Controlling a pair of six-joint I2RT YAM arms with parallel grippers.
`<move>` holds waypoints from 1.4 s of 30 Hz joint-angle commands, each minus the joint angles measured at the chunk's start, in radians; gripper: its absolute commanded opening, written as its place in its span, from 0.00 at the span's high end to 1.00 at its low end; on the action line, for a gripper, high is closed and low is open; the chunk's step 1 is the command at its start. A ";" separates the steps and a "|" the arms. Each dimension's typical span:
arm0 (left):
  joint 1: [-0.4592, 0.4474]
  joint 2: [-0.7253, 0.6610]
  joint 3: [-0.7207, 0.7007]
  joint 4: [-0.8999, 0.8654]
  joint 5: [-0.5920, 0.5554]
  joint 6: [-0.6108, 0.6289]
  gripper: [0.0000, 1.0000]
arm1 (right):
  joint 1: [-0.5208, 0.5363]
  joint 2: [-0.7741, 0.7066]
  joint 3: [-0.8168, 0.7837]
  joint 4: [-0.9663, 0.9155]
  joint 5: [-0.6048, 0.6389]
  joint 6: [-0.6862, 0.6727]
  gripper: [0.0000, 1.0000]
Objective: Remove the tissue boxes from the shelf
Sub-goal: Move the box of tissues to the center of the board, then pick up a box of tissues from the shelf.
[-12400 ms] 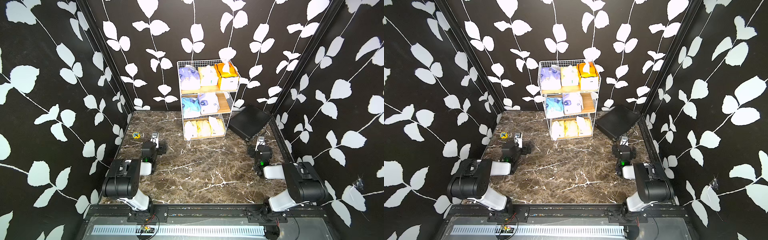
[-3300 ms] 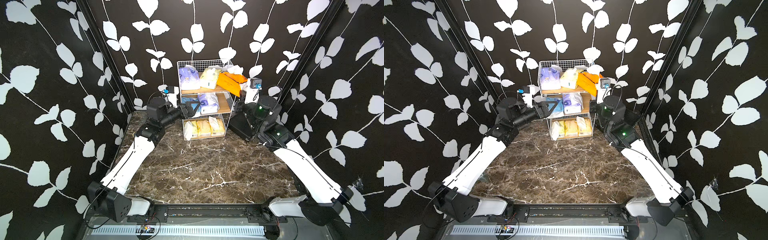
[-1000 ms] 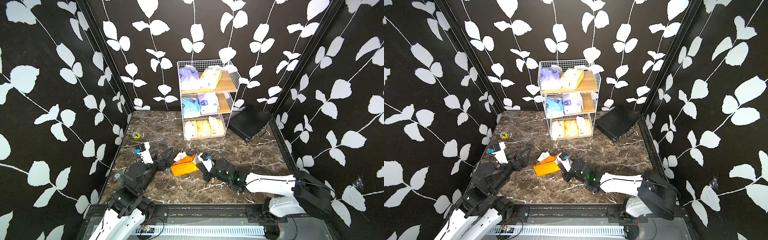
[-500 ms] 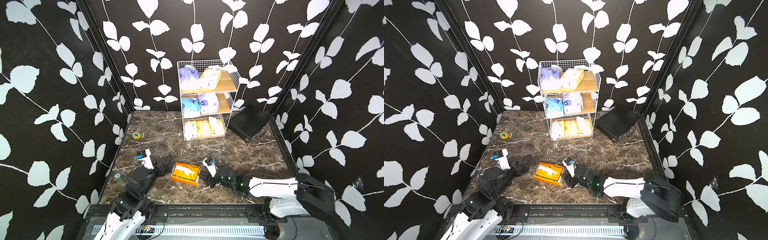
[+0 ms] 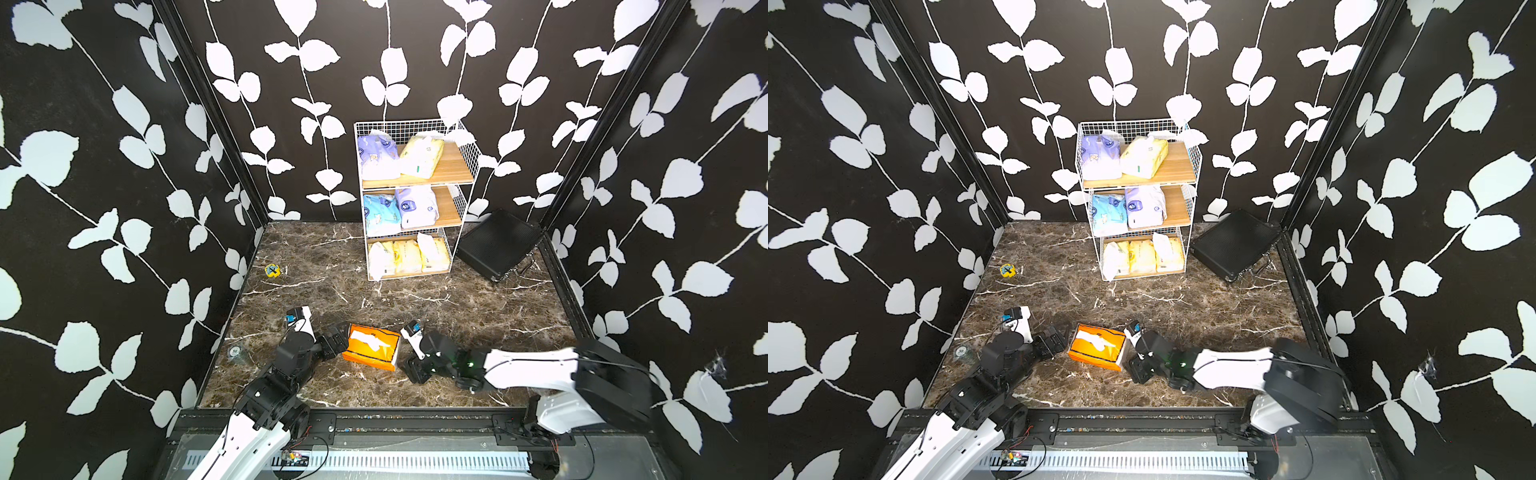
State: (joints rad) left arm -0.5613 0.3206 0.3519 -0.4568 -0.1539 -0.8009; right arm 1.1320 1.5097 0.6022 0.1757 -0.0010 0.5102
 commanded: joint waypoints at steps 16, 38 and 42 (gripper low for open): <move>-0.005 0.077 0.150 -0.027 -0.041 0.095 0.01 | -0.107 0.103 0.298 -0.146 -0.039 -0.045 0.27; -0.003 0.665 0.856 -0.082 0.040 0.437 0.01 | -0.360 -0.310 0.828 -0.660 0.121 -0.188 0.05; -0.003 0.733 0.880 -0.052 0.066 0.428 0.01 | -0.433 -0.197 1.049 -0.700 0.067 -0.218 0.08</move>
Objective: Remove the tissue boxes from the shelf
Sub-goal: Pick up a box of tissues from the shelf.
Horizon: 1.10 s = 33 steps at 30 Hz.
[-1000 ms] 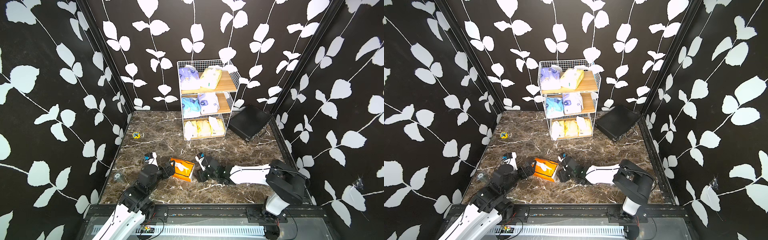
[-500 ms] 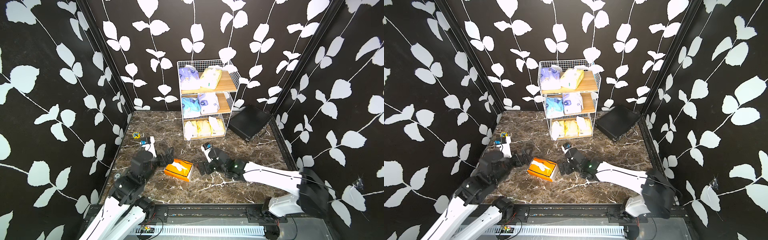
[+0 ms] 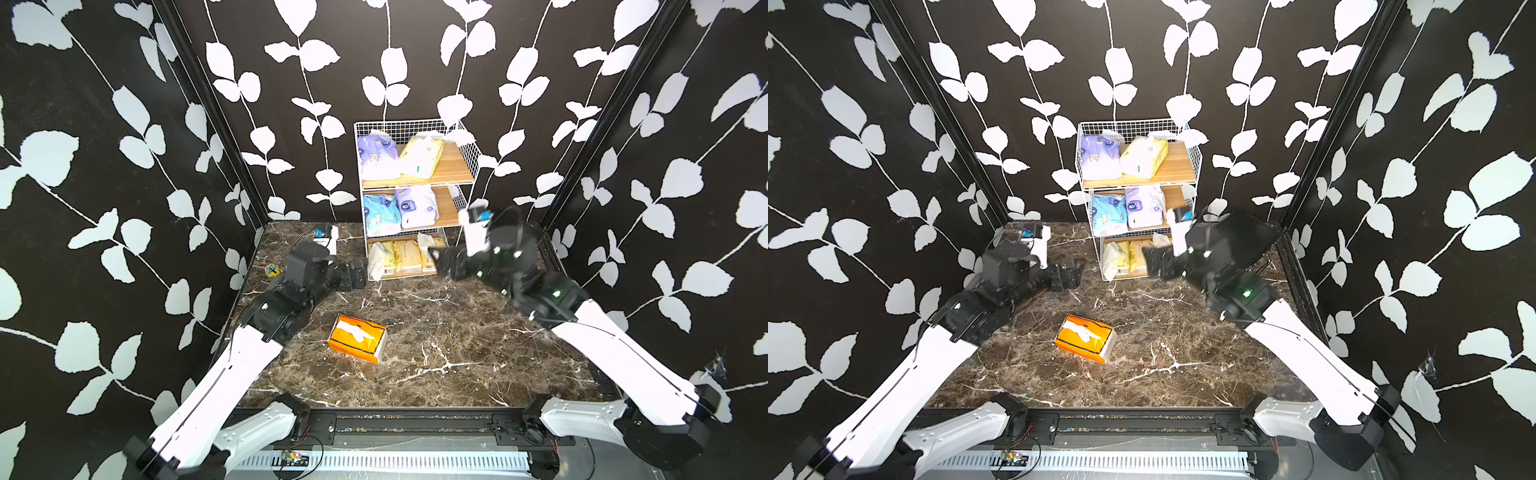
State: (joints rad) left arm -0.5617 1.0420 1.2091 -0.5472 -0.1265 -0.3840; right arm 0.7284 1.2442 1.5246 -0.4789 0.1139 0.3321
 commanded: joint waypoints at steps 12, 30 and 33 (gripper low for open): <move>-0.003 0.089 -0.055 0.136 0.159 -0.046 0.01 | -0.163 0.511 0.767 -0.069 -0.104 -0.044 0.16; -0.003 0.007 -0.193 0.185 0.182 -0.095 0.01 | -0.202 0.719 0.903 -0.016 -0.079 -0.020 0.17; -0.003 0.006 -0.209 0.197 0.188 -0.108 0.01 | -0.202 0.731 0.898 -0.017 -0.067 -0.022 0.18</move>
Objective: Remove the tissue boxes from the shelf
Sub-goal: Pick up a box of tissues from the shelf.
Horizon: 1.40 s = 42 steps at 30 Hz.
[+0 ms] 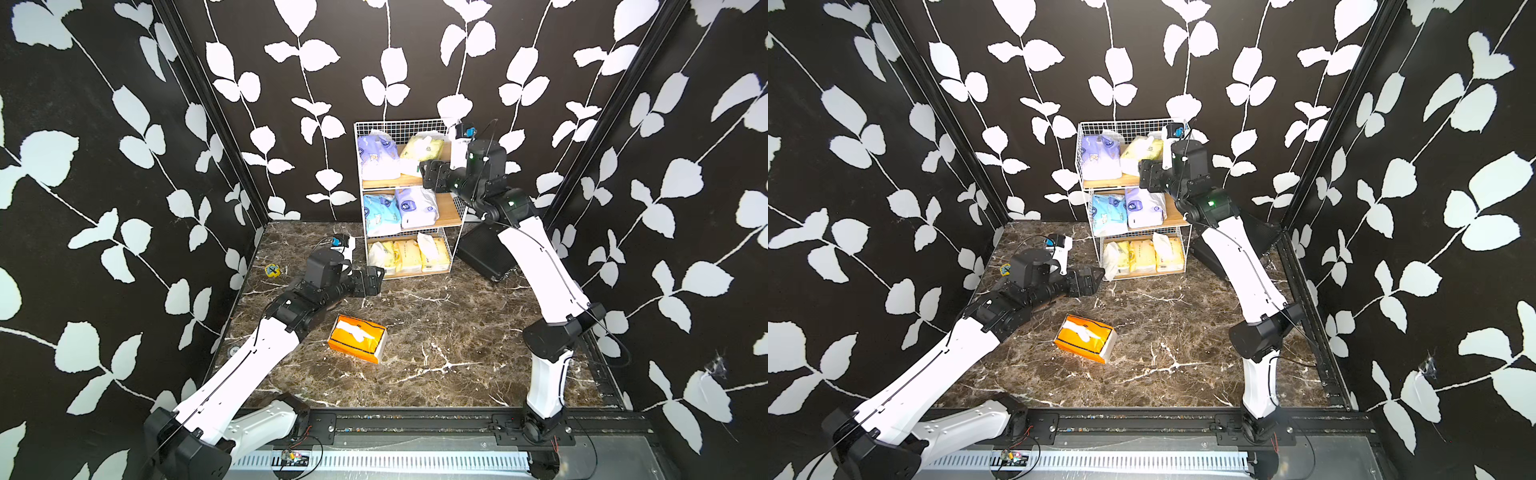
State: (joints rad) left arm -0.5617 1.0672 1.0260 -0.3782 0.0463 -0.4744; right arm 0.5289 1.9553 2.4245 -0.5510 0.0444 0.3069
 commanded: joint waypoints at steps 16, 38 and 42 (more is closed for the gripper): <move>-0.003 -0.069 -0.081 0.025 0.021 -0.050 0.01 | -0.003 0.009 -0.020 0.055 0.021 -0.038 0.81; -0.004 -0.120 -0.066 -0.021 0.004 -0.074 0.01 | -0.010 -0.130 -0.098 0.023 -0.115 -0.082 1.00; -0.004 -0.103 -0.057 -0.012 0.012 -0.080 0.01 | -0.014 -0.160 -0.135 0.045 -0.160 -0.078 1.00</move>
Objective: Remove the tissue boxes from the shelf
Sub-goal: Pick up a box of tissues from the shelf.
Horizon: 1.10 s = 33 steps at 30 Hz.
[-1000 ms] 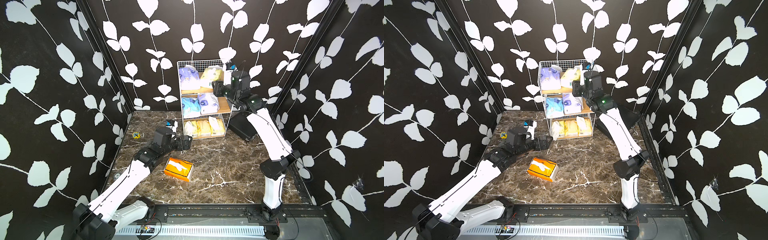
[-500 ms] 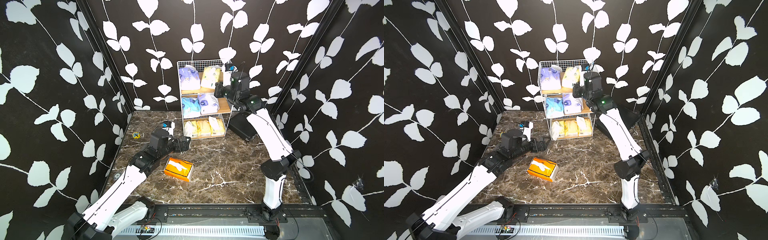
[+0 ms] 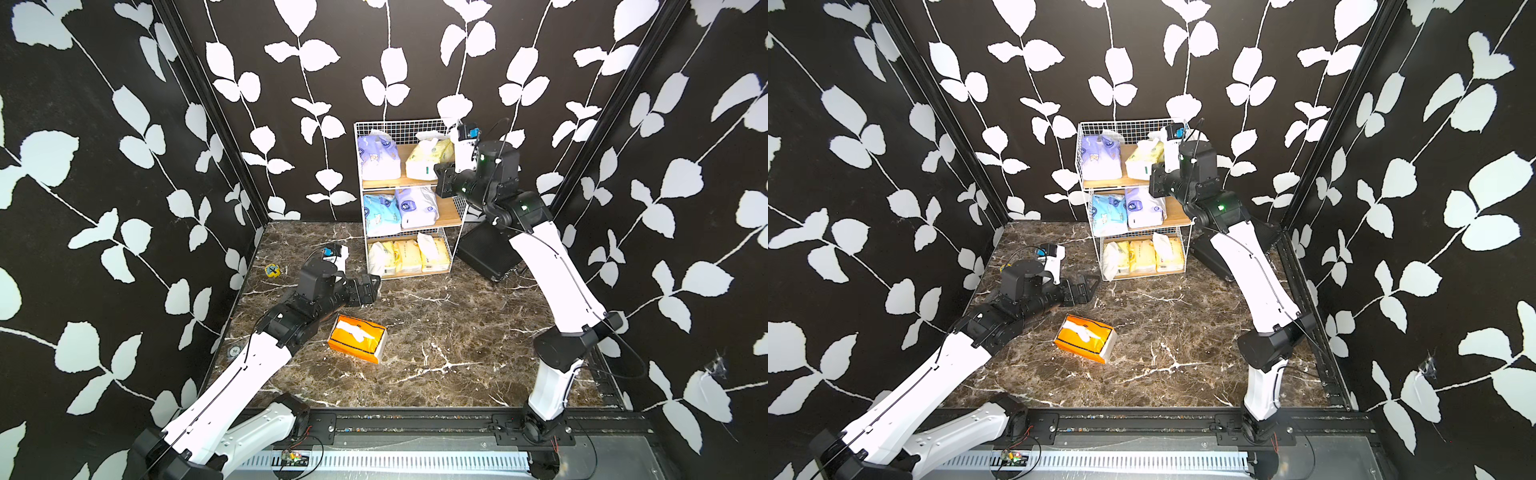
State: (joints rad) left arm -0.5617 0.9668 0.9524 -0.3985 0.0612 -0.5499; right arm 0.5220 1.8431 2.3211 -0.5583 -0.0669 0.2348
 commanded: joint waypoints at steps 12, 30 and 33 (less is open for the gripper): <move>-0.004 0.012 0.030 0.077 0.030 -0.042 0.01 | -0.020 -0.173 -0.233 0.148 -0.141 -0.018 1.00; -0.019 0.294 0.286 0.498 0.170 -0.263 0.01 | -0.094 -0.294 -0.429 0.223 -0.275 -0.005 1.00; -0.025 0.334 0.311 0.579 0.164 -0.299 0.01 | -0.100 -0.305 -0.453 0.237 -0.294 -0.005 1.00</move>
State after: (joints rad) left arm -0.5777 1.2953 1.2228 0.0429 0.2077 -0.7971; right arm 0.4294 1.5742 1.8977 -0.3950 -0.3161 0.2287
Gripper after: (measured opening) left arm 0.989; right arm 0.042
